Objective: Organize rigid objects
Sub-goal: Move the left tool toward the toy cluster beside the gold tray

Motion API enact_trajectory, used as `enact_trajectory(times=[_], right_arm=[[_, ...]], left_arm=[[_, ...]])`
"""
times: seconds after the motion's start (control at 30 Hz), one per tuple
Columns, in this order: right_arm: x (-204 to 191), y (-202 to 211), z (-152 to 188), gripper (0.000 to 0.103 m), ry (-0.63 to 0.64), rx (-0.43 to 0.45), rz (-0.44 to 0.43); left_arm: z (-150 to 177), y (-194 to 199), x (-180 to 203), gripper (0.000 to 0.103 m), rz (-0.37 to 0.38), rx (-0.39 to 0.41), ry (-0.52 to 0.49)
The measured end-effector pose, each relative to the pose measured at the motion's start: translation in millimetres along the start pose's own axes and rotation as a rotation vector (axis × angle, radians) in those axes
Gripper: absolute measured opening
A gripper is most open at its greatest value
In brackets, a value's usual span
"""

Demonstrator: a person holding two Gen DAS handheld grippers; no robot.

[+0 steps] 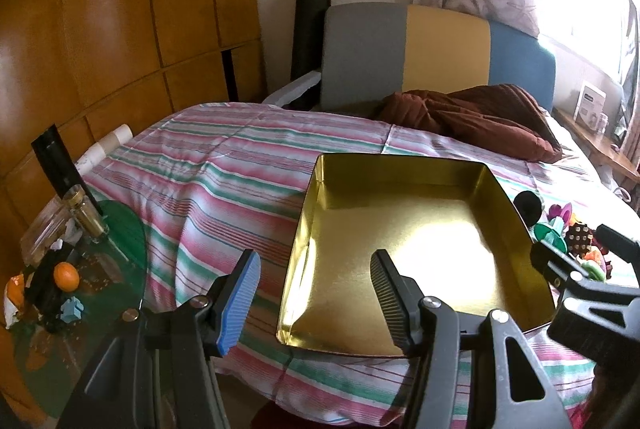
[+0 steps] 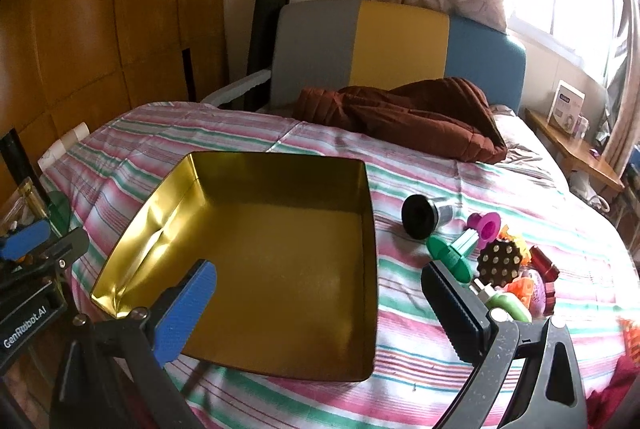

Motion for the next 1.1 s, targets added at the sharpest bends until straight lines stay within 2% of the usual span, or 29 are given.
enact_trajectory(times=[0.27,0.47,0.63,0.9,1.1], right_arm=[[28,-1,-7,0.103,-0.018,0.009,0.033],[54,2,-11,0.103,-0.028,0.029,0.061],[81,2,-16,0.103,-0.055,0.039,0.085],[150,-5,-14,0.103,-0.138,0.027,0.154],[218,-13,4,0.103,-0.241,0.018,0.226]], left_arm=[[1,-6,9,0.058,0.069,-0.036,-0.022],[2,-11,20,0.058,0.194,-0.101,0.021],[4,-8,35,0.058,0.193,-0.080,-0.026],[3,-13,50,0.058,0.261,-0.101,-0.060],[1,-15,69,0.060,0.293,-0.102,-0.127]])
Point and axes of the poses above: each gripper's, at about its wrist camera, not at the fingertips, and y roughly against the way its jaws point, x to its right, z to its underside, the point moved 2 cm from there along -y, roughly the way its jaws point, and after that the axes turned 11 degrees about x, right-handed, at the moved point
